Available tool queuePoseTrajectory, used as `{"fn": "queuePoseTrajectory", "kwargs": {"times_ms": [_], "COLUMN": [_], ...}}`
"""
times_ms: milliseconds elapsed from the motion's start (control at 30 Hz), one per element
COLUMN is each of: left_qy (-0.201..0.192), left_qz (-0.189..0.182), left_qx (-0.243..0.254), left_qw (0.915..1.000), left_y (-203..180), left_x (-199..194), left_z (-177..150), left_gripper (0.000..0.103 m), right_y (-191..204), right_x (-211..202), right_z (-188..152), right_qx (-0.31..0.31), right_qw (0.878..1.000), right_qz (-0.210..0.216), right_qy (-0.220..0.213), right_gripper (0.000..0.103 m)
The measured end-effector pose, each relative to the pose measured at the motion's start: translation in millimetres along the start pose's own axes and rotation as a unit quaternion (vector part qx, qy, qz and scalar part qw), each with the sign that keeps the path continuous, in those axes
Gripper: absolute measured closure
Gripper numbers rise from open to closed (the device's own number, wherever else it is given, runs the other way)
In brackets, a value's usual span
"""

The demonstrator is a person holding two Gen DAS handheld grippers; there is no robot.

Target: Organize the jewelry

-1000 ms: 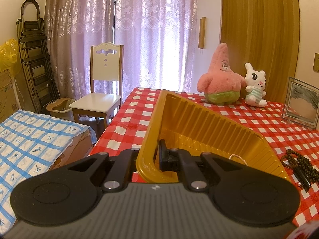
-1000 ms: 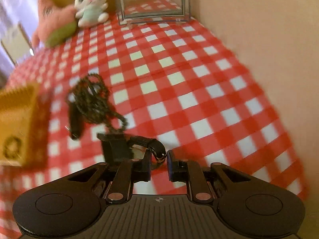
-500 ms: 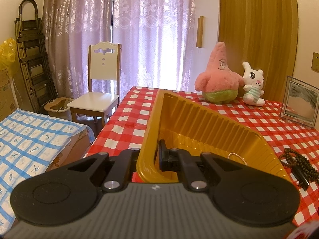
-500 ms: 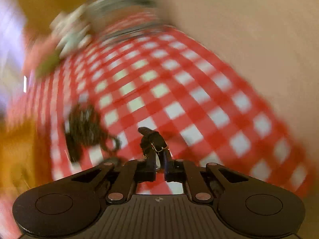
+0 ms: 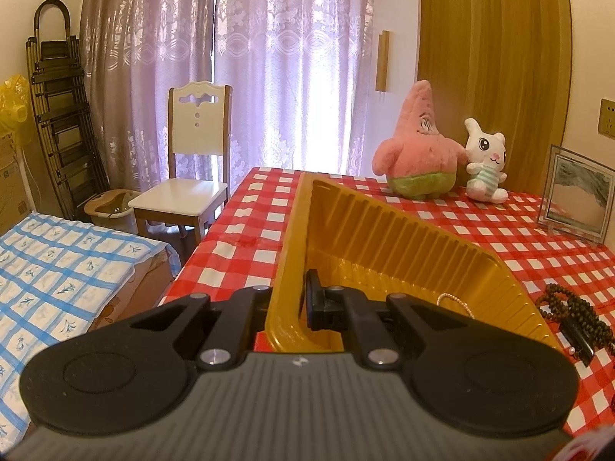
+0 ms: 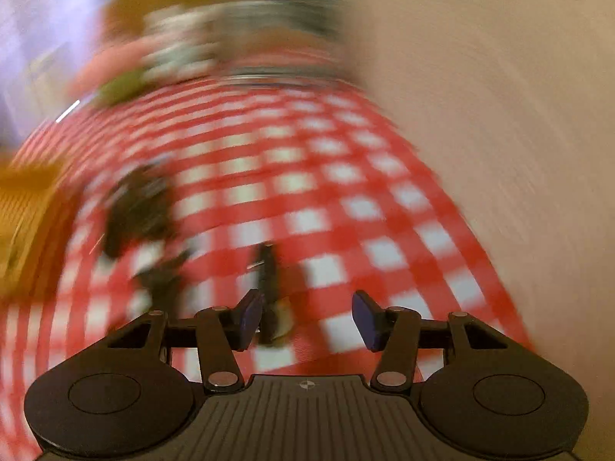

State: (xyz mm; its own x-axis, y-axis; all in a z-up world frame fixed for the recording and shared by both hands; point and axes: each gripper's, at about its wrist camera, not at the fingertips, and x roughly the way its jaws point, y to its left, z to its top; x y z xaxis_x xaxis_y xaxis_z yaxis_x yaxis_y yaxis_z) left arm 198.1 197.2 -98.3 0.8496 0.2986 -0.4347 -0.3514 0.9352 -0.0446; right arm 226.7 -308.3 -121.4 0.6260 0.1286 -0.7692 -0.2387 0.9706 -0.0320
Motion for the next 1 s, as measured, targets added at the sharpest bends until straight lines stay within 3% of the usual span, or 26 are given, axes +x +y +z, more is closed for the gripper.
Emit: {"fn": "queuePoseTrajectory", "kwargs": {"times_ms": [67, 133, 333, 433, 600, 767, 1000], "left_qy": [0.0, 0.0, -0.001, 0.0, -0.001, -0.002, -0.005], "left_qz": [0.0, 0.0, 0.0, 0.001, -0.001, -0.001, -0.003], "left_qx": [0.0, 0.001, 0.001, 0.0, 0.001, 0.0, 0.0], "left_qw": [1.0, 1.0, 1.0, 1.0, 1.0, 1.0, 1.0], "left_y": [-0.4, -0.5, -0.8, -1.0, -1.6, -2.9, -4.5], "left_x": [-0.3, -0.3, -0.2, 0.0, -0.6, -3.4, -6.1], "left_z": [-1.3, -1.1, -1.1, -0.9, -1.7, -3.4, -2.8], "left_gripper": [0.096, 0.096, 0.096, 0.096, 0.097, 0.097, 0.097], "right_y": [16.5, 19.5, 5.4, 6.3, 4.5, 10.3, 25.8], "right_x": [2.2, 3.6, 7.1, 20.5, 33.2, 27.8, -4.5], "right_z": [-8.9, -14.0, -6.4, 4.3, 8.1, 17.3, 54.2], "right_qx": [-0.074, -0.09, 0.016, 0.029, 0.046, 0.032, 0.048], "right_qw": [0.997, 0.996, 1.0, 1.0, 0.999, 0.999, 0.997], "right_qz": [-0.009, -0.005, 0.008, -0.007, -0.007, -0.011, 0.038], "right_qy": [0.015, 0.021, 0.003, 0.01, 0.02, 0.002, -0.042], "right_gripper": [0.051, 0.051, 0.051, 0.075, 0.086, 0.086, 0.087]}}
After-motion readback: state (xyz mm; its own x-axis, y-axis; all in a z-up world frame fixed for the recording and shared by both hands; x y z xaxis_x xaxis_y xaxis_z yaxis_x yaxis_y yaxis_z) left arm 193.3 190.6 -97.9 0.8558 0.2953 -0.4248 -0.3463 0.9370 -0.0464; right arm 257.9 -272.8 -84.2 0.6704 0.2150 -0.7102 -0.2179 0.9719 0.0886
